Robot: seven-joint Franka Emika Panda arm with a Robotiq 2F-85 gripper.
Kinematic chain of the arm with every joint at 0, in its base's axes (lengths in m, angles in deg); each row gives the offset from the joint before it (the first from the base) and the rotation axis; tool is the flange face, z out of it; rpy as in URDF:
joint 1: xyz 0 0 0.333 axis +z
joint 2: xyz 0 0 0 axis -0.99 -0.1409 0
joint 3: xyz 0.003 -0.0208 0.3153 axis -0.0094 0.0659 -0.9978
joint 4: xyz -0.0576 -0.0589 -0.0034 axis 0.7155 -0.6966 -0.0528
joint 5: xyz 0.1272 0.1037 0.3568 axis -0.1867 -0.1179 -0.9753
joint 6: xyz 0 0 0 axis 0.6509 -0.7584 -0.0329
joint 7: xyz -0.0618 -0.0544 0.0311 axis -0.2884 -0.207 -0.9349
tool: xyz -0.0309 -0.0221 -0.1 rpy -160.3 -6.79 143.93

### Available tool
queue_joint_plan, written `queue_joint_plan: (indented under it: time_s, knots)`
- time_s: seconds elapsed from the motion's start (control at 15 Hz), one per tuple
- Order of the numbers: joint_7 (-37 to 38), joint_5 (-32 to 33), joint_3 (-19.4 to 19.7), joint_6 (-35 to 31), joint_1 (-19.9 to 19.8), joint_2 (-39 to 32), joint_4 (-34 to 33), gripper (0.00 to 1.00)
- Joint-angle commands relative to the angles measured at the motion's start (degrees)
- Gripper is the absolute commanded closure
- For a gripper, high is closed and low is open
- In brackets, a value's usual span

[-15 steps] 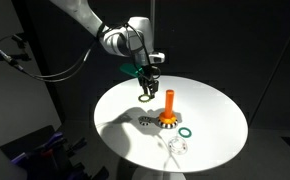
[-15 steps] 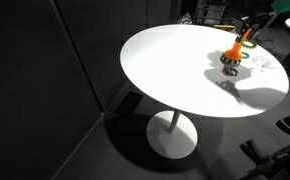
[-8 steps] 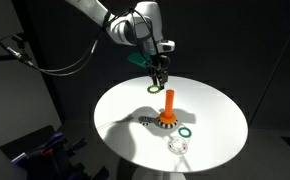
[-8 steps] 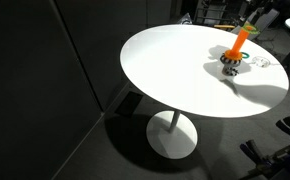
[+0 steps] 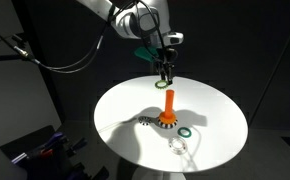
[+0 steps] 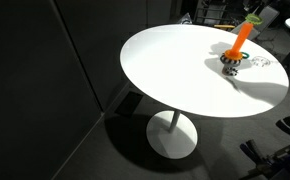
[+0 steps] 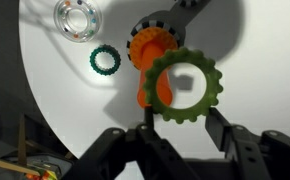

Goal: Put the yellow ring on the orange stand then move the stand to the left

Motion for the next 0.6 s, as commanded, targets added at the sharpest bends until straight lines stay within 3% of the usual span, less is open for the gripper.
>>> queue_joint_plan:
  time_s: [0.0, 0.53]
  knots:
    - [1.8, -0.6, 0.4, 1.4, -0.5, -2.2, -3.7, 0.7]
    - [2.7, -0.8, 1.3, 1.4, -1.1, -6.4, -7.7, 0.7]
